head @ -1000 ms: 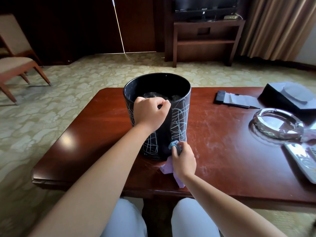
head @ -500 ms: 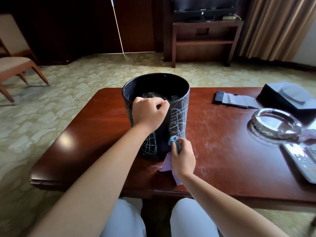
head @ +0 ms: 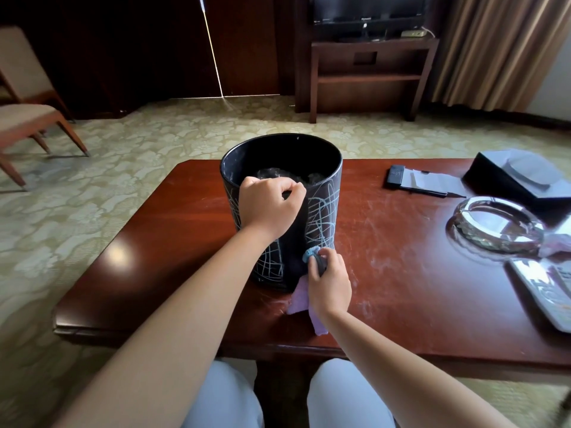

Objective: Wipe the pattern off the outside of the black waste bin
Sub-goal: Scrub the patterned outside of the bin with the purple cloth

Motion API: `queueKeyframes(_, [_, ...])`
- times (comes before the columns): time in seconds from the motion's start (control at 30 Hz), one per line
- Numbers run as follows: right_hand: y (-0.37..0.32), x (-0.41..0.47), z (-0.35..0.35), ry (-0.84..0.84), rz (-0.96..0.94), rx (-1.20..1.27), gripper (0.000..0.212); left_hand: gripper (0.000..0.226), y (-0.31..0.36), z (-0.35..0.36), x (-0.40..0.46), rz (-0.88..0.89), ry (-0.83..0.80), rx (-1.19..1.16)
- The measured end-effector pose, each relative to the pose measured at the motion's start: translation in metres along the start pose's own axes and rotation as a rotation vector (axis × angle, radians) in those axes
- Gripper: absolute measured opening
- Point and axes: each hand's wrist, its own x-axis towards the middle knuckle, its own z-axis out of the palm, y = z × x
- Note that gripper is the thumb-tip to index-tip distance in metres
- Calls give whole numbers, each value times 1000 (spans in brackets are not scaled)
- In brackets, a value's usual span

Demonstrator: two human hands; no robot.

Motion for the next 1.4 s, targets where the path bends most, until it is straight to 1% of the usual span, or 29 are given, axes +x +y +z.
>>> queueKeyframes(0.07, [5,0,-2,-30,20,-31,19,39,-1,0,0,1,1,3])
queueKeyframes(0.23, [-1,6,-5,72,-13,52,21,42,-2,2,0,3,-3,17])
queueKeyframes(0.3, [-1,8,-5,44,6,39,21,42,-2,3,0,5,2,17])
queueKeyframes(0.43, [13,10,-8,-63,76,-16,21,42,-4,5,0,13,21,12])
queueKeyframes(0.63, [8,14,-6,39,-5,63,20,38,-3,4,0,19,33,15])
queueKeyframes(0.7, [13,16,-5,1,21,46,19,39,-3,4,0,21,38,7])
queueKeyframes(0.8, [29,17,-3,-126,98,-18,21,40,-3,4,-1,18,34,3])
queueKeyframes(0.83, [33,17,-3,-137,107,-27,21,39,-2,4,-1,18,30,2])
queueKeyframes(0.93, [32,14,-2,-41,68,9,21,37,-2,3,-1,19,23,1])
queueKeyframes(1.0, [27,13,0,-17,62,12,21,37,-3,3,-1,22,20,-2])
queueKeyframes(1.07, [30,14,4,-58,98,-10,21,42,-3,4,0,26,31,-6])
queueKeyframes(1.2, [48,19,9,-221,167,-120,25,48,-2,4,0,45,65,2])
queueKeyframes(1.23, [48,19,9,-221,167,-122,25,47,-2,4,0,46,66,7])
queueKeyframes(1.33, [47,16,7,-143,127,-66,23,47,-4,6,-1,49,72,9])
queueKeyframes(1.4, [46,11,8,-121,103,-64,21,46,-4,6,-1,54,78,11])
